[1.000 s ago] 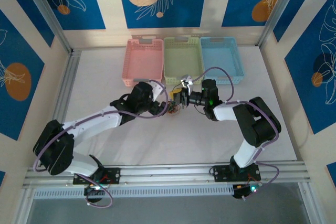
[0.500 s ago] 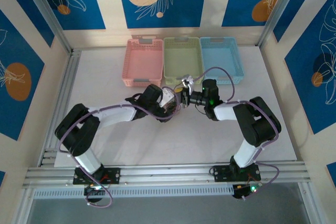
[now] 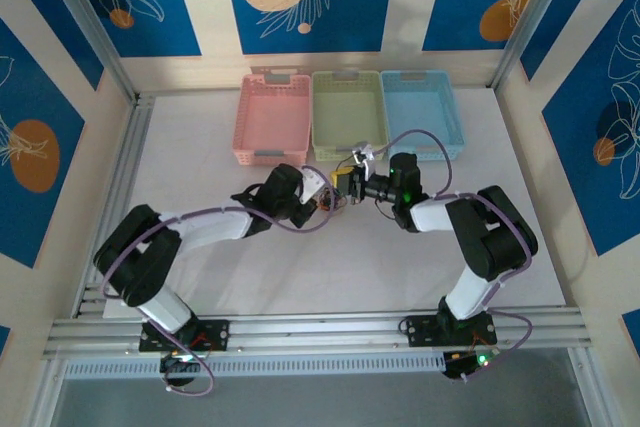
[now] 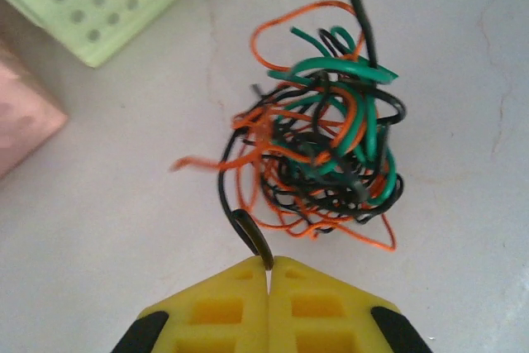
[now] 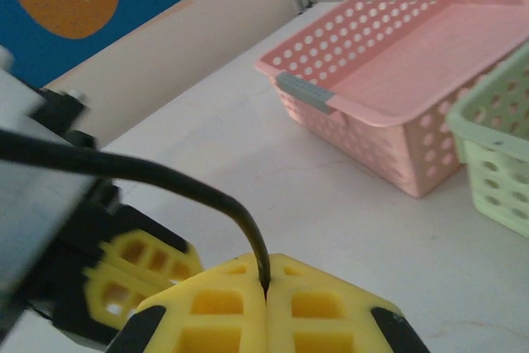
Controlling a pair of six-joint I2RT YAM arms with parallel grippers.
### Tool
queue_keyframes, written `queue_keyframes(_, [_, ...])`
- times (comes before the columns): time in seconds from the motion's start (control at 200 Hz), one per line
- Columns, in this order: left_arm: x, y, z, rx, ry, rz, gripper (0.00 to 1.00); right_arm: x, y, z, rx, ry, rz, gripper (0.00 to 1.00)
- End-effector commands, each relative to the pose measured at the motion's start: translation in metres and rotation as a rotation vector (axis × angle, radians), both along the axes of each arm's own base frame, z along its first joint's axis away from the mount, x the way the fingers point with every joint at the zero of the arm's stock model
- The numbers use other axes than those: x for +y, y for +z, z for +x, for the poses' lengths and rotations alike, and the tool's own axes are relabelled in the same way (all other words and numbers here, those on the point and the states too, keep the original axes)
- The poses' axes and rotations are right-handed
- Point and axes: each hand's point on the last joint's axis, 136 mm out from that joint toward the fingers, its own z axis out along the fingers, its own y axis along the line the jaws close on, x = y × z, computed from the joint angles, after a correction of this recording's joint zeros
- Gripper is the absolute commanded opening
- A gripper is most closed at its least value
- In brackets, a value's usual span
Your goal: Untangle the cables
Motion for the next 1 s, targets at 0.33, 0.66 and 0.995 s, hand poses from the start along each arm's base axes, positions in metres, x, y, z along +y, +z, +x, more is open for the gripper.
queue_keyframes(0.33, [0.079, 0.058, 0.003, -0.217, 0.314, -0.009, 0.0, -0.064, 0.002, 0.03, 0.036, -0.326, 0.034, 0.0])
queue_keyframes(0.66, [0.178, 0.124, -0.005, -0.51, 0.739, -0.041, 0.0, -0.114, -0.008, 0.039, 0.085, -0.573, 0.013, 0.0])
queue_keyframes(0.995, [0.22, 0.152, -0.026, -0.624, 0.902, -0.116, 0.0, -0.154, -0.02, 0.041, 0.161, -0.762, 0.028, 0.0])
